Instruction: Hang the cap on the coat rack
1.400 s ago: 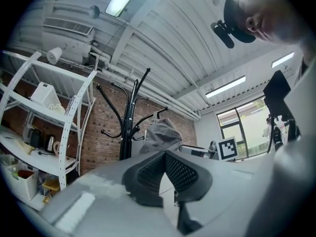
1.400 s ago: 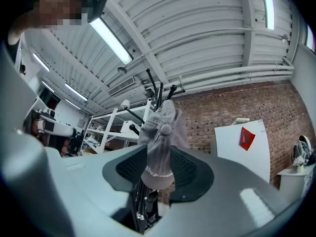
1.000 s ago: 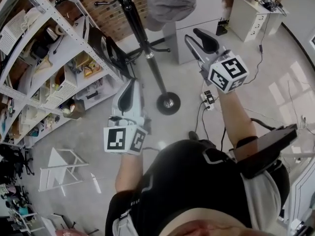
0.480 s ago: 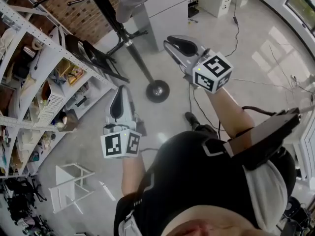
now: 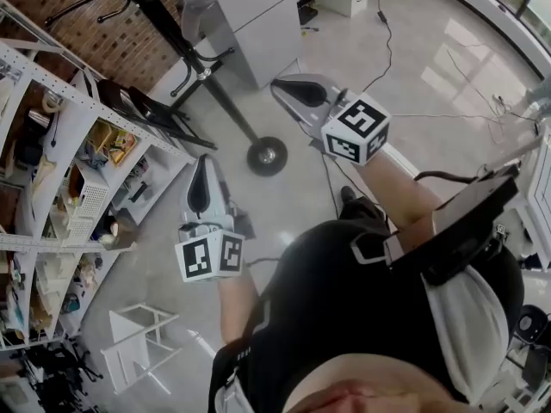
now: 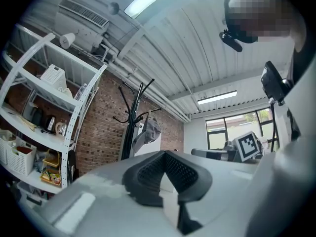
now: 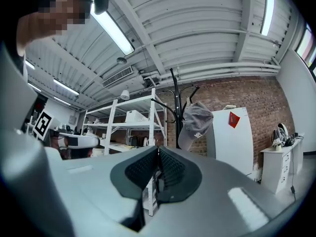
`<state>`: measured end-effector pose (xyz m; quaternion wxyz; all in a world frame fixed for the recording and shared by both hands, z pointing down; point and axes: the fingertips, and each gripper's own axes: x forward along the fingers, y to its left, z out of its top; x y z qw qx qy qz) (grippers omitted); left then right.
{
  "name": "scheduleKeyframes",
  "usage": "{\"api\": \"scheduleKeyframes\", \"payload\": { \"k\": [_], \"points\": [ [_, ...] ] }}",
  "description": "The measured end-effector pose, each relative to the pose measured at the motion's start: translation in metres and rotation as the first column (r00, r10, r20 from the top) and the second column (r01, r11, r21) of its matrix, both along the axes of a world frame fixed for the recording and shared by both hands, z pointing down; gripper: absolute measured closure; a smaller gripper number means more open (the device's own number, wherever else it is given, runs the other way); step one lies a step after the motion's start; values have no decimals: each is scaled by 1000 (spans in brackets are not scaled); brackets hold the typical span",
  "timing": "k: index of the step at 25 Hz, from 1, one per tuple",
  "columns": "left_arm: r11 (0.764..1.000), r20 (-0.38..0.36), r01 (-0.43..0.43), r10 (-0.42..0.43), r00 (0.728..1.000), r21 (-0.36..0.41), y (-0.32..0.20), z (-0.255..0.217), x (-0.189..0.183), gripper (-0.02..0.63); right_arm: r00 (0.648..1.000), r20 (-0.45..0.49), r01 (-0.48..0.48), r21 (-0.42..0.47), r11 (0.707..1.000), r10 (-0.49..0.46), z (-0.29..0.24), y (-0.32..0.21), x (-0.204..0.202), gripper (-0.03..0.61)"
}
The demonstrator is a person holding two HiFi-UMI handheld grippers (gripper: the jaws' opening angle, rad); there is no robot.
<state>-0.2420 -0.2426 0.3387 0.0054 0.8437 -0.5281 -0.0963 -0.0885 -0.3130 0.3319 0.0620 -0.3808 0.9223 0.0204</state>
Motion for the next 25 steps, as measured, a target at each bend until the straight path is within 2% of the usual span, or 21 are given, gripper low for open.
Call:
{"api": "scheduleKeyframes", "payload": {
  "k": [7,17,25],
  "points": [
    [1000,7,8,-8,1000,16,6,-12,12,584,1000,1,4,5,1000,-4,-5,9,10,569],
    [1000,-35,5,-4,999,7,-10,-16,34,584,1000,-16,15,3,1000,-15,-14,-7,27,569],
    [999,4,33,-33,999,-20,-27,-6,59,584,999,-13,39,-13,999,-39,-5,-17,46,569]
  ]
}}
